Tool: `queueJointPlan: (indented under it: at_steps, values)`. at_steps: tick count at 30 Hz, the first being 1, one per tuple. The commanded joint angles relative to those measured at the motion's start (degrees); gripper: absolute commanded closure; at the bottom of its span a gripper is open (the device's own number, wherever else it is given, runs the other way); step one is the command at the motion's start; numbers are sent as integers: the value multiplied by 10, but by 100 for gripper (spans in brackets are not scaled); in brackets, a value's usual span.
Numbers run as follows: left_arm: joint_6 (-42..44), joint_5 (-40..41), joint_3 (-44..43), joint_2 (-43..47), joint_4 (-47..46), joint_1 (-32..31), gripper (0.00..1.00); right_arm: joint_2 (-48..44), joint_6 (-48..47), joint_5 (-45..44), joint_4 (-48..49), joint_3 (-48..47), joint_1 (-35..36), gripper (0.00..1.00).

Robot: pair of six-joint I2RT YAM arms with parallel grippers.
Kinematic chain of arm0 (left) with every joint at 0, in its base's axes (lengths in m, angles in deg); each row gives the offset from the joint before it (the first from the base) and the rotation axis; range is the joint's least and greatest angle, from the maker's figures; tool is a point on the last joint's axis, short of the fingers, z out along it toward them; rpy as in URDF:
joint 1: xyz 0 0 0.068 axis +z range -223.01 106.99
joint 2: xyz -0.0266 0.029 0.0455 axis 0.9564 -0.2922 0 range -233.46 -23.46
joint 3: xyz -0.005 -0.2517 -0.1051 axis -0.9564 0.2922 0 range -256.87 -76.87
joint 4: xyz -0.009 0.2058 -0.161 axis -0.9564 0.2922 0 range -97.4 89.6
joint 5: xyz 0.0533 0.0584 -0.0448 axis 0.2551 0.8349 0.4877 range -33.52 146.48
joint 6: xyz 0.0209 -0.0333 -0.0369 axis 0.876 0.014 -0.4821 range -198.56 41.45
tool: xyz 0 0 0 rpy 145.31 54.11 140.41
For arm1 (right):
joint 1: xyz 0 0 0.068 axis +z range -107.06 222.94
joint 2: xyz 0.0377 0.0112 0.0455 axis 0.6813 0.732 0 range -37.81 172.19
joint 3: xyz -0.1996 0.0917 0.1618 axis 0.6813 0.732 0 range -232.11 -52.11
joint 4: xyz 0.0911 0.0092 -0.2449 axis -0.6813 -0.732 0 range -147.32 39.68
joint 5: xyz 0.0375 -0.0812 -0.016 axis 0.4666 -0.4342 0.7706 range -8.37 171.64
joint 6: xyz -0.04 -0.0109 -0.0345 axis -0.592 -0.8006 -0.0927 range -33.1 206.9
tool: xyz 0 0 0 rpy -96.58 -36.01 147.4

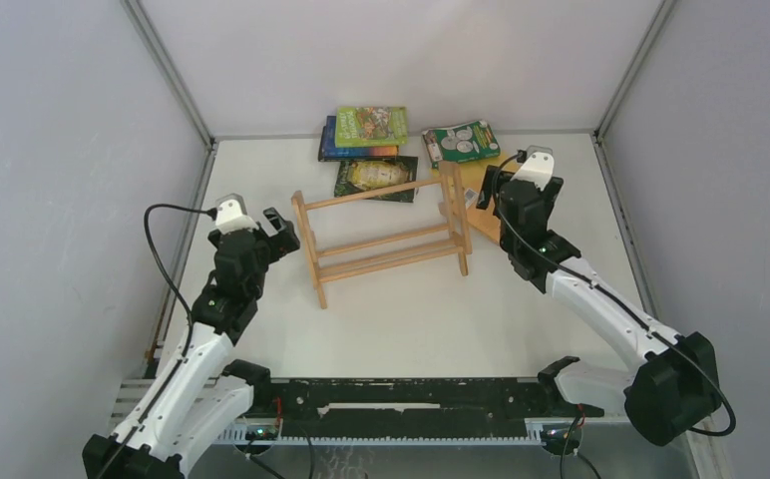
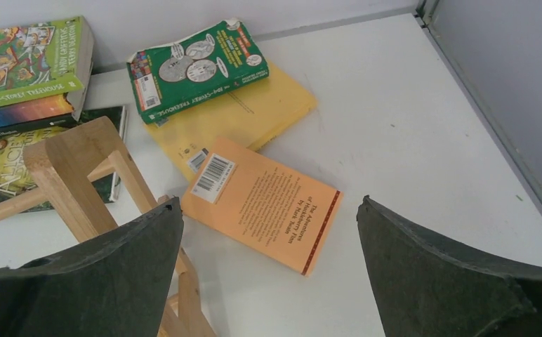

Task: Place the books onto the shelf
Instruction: Pick up the shelf from the center of the board.

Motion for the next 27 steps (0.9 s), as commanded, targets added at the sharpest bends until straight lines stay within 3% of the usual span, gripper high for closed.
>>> queueJointPlan:
  at_steps: [1,10,19,27]
  values:
    - [5,33,-52,5,20,-21,0,-27,-25,11,-13,-19,-7,0]
    - [13,56,-104,28,94,-90,0,-70,8,98,-18,-19,-31,7]
    - [14,100,-126,-6,141,-160,0,-64,43,88,-41,-30,-37,9]
    - [-16,146,-134,-68,144,-168,0,-63,49,90,-44,-30,-38,10]
